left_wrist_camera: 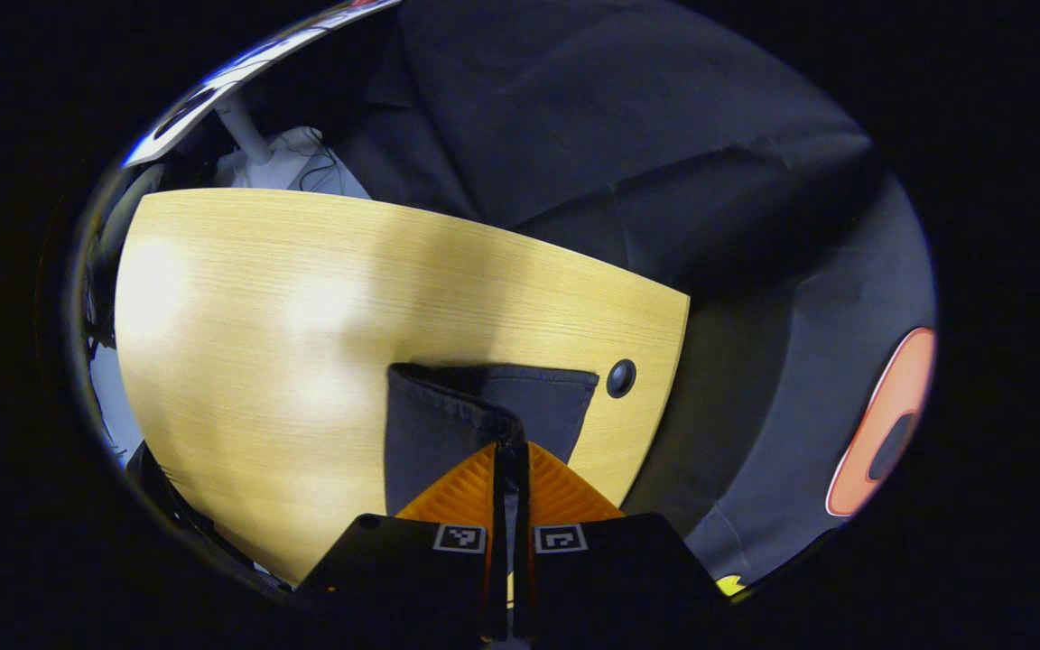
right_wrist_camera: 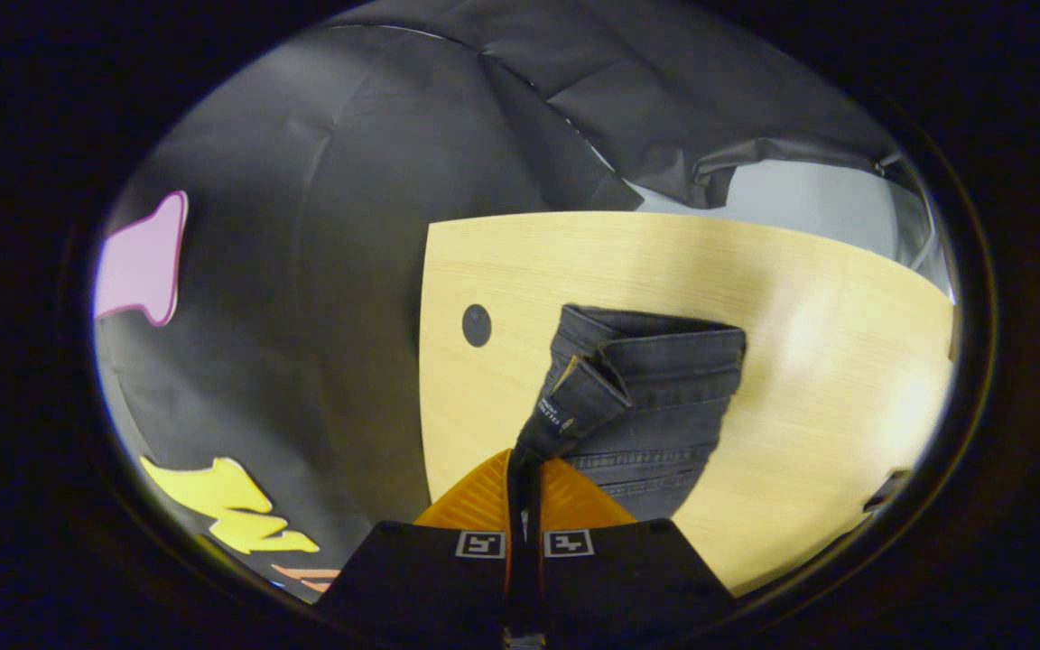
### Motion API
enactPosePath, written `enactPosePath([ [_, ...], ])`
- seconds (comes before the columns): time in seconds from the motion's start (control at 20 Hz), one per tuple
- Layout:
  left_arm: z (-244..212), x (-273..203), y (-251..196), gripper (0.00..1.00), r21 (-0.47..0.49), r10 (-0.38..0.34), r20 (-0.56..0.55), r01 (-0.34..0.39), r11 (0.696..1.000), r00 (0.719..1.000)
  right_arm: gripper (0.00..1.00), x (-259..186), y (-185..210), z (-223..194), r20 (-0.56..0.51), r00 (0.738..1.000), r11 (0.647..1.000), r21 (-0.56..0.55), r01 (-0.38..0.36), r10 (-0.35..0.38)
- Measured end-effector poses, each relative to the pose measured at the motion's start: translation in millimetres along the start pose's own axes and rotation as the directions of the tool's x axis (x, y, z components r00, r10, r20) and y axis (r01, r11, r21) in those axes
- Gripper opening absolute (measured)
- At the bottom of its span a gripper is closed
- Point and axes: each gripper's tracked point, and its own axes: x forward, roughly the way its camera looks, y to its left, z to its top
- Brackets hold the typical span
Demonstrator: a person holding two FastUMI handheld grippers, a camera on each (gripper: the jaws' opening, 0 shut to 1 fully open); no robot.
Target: Grasp the waist and the cuffs of the jeans and fold them to make the two legs overlap; first hold the waist and fold one-third of the jeans toward the cuffs, then hold the cuffs and fold the remaining one-third in the same direction to finish folding.
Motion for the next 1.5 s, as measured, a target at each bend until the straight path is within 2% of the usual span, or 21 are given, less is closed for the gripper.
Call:
enactPosePath([
  [0.15, -6.0, 42.3, -35.1, 0.06, 0.062, -0.038, -0.045, 0.041, 0.997, 0.998, 0.01, 29.5, 0.5, 8.3, 0.001, 1.0, 0.999, -0.051, 0.009, -0.009],
  [0.35, -11.4, 88.6, -35.8, 0.06, 0.12, 0.012, -0.069, -0.004, 0.993, 0.998, 0.01, 56.9, -7.6, 16.4, 0.001, 1.0, 0.997, -0.073, 0.019, -0.019],
  [0.5, -10.9, 110.0, -36.3, 0.07, 0.125, -0.001, -0.097, 0.013, 0.992, 0.995, 0.01, 67.9, -10.4, 19.4, -0.004, 1.0, 0.995, -0.104, 0.005, -0.006],
  [0.65, -13.4, 125.0, -36.1, 0.11, 0.126, -0.015, -0.128, 0.031, 0.991, 0.992, 0.01, 74.1, -14.2, 20.2, 0.009, 1.0, 0.988, -0.155, 0.024, -0.023],
  [0.7, -16.7, 125.8, -37.3, 0.18, 0.129, -0.019, -0.146, 0.038, 0.991, 0.989, 0.01, 74.0, -12.2, 19.9, 0.016, 1.0, 0.987, -0.162, 0.025, -0.023],
  [0.75, -17.8, 120.8, -36.3, 0.27, 0.139, -0.005, -0.153, 0.027, 0.99, 0.988, 0.07, 75.9, -11.6, 20.4, 0.027, 0.999, 0.984, -0.173, 0.041, -0.037],
  [0.9, -22.8, 106.4, -43.4, 1.0, 0.193, 0.007, -0.162, 0.025, 0.981, 0.987, 0.42, 71.1, -7.8, 19.3, 0.07, 0.996, 0.958, -0.275, 0.078, -0.061],
  [0.95, -29.2, 100.4, -46.0, 1.0, 0.226, 0.001, -0.156, 0.034, 0.974, 0.988, 0.54, 64.9, -8.3, 20.3, 0.097, 0.993, 0.935, -0.341, 0.1, -0.071],
  [1.05, -38.8, 76.0, -62.3, 0.99, 0.331, -0.043, -0.149, 0.091, 0.939, 0.988, 0.78, 46.1, -4.3, 23.4, 0.176, 0.982, 0.857, -0.491, 0.154, -0.075],
  [1.15, -48.1, 42.6, -74.5, 1.0, 0.491, -0.095, -0.113, 0.138, 0.86, 0.989, 0.83, 17.2, 5.6, 17.3, 0.24, 0.97, 0.766, -0.619, 0.174, -0.026],
  [1.2, -53.3, 22.9, -79.2, 0.99, 0.574, -0.129, -0.093, 0.159, 0.803, 0.987, 0.92, 2.0, 10.5, 10.6, 0.262, 0.965, 0.718, -0.673, 0.175, 0.01],
  [1.25, -60.0, 0.9, -83.1, 0.99, 0.65, -0.169, -0.08, 0.18, 0.738, 0.982, 0.92, -11.9, 11.9, 3.4, 0.287, 0.957, 0.665, -0.724, 0.186, 0.045],
  [1.35, -74.0, -47.1, -86.9, 0.99, 0.785, -0.264, -0.051, 0.202, 0.585, 0.963, 0.93, -43.1, 10.3, -10.2, 0.328, 0.937, 0.564, -0.799, 0.207, 0.121],
  [1.4, -91.8, -69.1, -98.0, 0.99, 0.843, -0.318, -0.034, 0.198, 0.5, 0.947, 0.93, -57.5, 7.4, -18.8, 0.34, 0.926, 0.527, -0.824, 0.21, 0.162],
  [1.45, -100.7, -89.1, -88.1, 0.99, 0.891, -0.372, -0.018, 0.183, 0.415, 0.928, 0.85, -75.4, 6.0, -28.8, 0.344, 0.916, 0.492, -0.845, 0.207, 0.206],
  [1.5, -115.8, -110.7, -84.0, 0.99, 0.925, -0.426, -0.019, 0.178, 0.337, 0.905, 0.86, -91.8, 2.7, -39.3, 0.356, 0.901, 0.455, -0.864, 0.215, 0.25],
])
